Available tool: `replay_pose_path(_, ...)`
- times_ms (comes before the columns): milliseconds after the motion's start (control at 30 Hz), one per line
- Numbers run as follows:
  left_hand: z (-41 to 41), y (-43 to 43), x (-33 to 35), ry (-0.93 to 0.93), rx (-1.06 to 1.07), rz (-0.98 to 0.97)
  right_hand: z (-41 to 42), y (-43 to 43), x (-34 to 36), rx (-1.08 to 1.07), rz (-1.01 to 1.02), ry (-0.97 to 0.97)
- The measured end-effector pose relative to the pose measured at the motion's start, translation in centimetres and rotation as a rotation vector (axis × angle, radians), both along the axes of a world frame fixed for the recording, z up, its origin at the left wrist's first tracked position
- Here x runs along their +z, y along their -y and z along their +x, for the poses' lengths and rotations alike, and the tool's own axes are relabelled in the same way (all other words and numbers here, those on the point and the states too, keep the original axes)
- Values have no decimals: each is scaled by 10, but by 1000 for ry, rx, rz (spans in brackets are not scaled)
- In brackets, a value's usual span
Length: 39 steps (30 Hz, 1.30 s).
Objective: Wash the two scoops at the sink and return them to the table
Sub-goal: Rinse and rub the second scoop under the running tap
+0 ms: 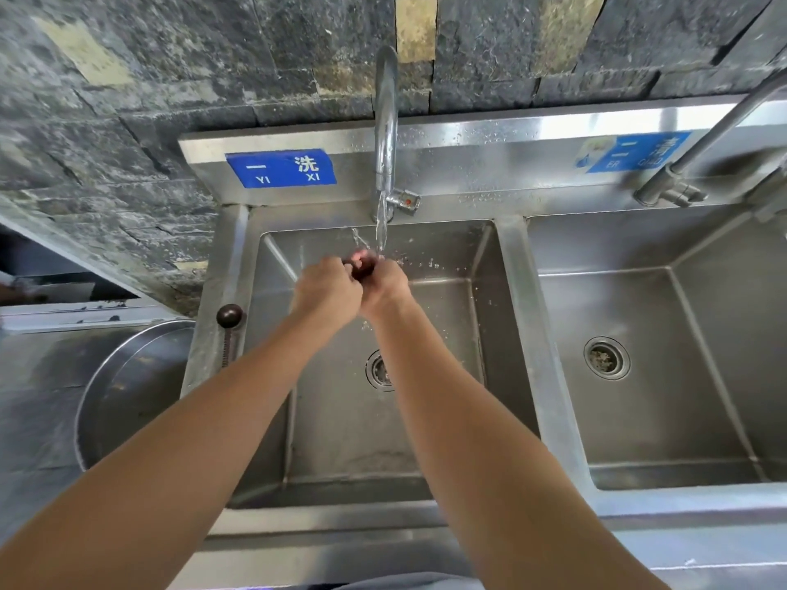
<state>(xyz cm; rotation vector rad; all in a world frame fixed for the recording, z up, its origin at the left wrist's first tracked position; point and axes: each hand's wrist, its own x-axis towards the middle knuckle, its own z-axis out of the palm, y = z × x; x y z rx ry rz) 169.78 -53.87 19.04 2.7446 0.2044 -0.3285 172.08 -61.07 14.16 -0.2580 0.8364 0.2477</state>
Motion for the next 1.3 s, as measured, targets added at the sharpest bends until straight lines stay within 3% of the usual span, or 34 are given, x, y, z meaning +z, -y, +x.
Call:
replay_pose_path(133,-13,-8,7,-19,-94,28,2,14,-17,-100,-131,-81)
replay_pose_path(300,-22,-17,14,-47,-29,15,-19,-27,-11,64,-332,-9)
replay_pose_path(400,-31,-28,21,-13,-88,45,-18,3,-22,-89,-195,-160)
replay_pose_path(467,-36,-27,25,30,-96,51,-13,1,-18,-125,-244,-176)
replay_pose_path(633,-37,-33,18,35,-25,65,-21,-44,-4,50,-154,16)
replay_pose_path(867,-42,-37,7,73,15,-50,-7,29,-34,-61,-33,1)
replay_pose_path(933,-30,-44,-4,12,73,-174,-13,49,-35,9,-64,32)
replay_pose_path(1067,-15,-48,-27,-314,385,-759,-32,102,-34,147,-290,31)
replay_pose_path(1300,-23,-18,-58,-680,640,-1437,-61,153,-25,196,-545,17)
